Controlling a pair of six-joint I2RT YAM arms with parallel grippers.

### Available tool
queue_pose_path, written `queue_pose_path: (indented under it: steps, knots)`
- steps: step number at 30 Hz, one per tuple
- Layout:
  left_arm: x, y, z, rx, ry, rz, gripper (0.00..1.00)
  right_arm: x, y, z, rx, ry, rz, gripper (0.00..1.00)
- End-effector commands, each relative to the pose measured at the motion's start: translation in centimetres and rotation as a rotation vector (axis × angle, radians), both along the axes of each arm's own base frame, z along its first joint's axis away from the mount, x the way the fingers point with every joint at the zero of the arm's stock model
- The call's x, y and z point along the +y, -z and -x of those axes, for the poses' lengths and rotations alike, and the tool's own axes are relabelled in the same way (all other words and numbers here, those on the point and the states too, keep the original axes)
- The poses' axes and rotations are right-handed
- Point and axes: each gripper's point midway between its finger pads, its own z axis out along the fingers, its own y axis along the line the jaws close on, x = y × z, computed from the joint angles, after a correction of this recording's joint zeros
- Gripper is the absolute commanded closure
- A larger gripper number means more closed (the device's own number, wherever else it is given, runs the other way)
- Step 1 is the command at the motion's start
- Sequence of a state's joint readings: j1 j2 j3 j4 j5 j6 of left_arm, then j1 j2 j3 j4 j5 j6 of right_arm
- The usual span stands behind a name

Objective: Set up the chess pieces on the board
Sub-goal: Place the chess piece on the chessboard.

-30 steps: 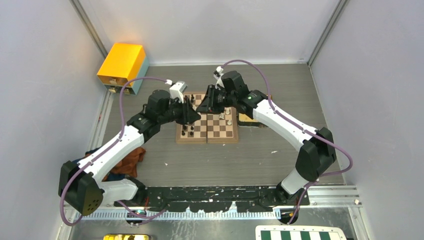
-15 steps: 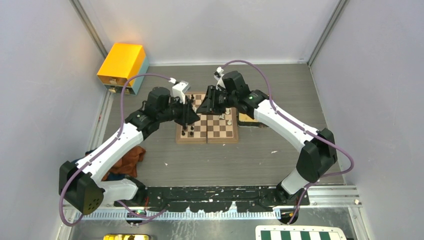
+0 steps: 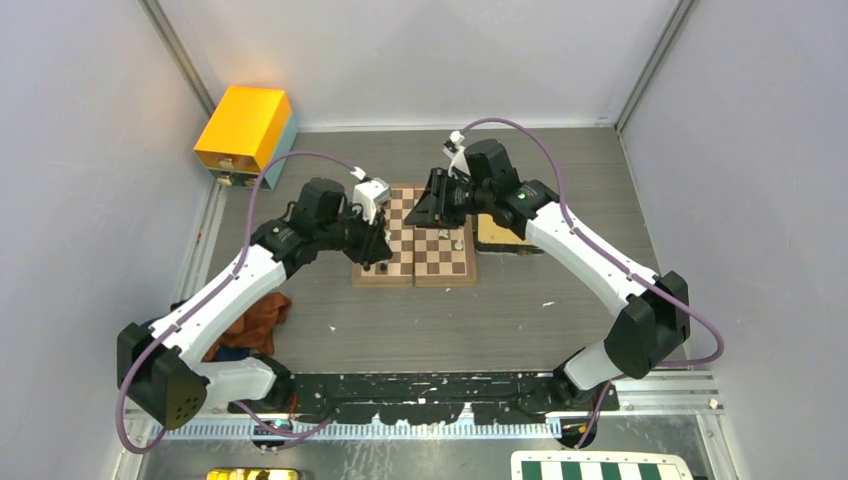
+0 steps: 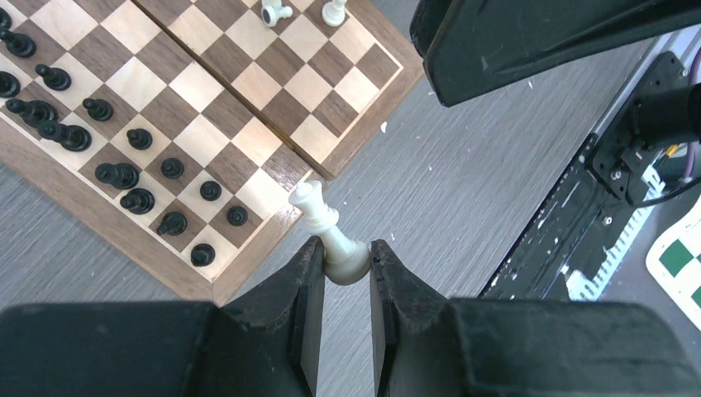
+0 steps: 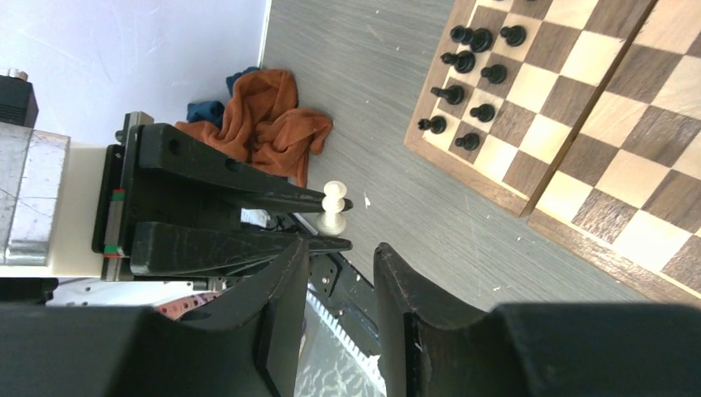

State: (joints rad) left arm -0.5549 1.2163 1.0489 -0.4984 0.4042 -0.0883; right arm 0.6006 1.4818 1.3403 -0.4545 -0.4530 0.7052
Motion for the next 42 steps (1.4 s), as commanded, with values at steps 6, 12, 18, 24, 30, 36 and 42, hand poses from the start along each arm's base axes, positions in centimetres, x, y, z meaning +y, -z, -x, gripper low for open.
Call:
queue_pose_path:
  steps: [6,12,18,24,30,36,42]
  knots:
    - [-0.2,-2.4,2.3,-0.162,0.17,-0.02,1.0,0.8,-1.1,2.4,0.061,-0.14,-0.119,0.59]
    - [-0.3,-3.0,3.5,-0.208,0.225,-0.024,1.0,1.0,-1.4,3.0,0.112,-0.195,-0.186,0.6]
    - [-0.9,-2.1,4.9,-0.204,0.314,-0.102,1.0,1.2,-1.9,3.3,0.121,-0.22,-0.203,0.6]
    - [-1.5,-1.1,5.6,-0.211,0.37,-0.191,1.0,1.1,-1.7,3.5,0.14,-0.232,-0.19,0.6]
    - [-1.7,-0.7,5.3,-0.216,0.395,-0.238,1.0,0.7,-0.7,4.4,0.183,-0.254,-0.157,0.6]
    - [-1.9,-0.8,5.0,-0.233,0.403,-0.256,1.0,0.2,0.4,5.6,0.213,-0.283,-0.133,0.6]
    - [-2.2,-1.0,4.8,-0.239,0.407,-0.258,1.0,0.4,1.4,6.4,0.236,-0.308,-0.119,0.6]
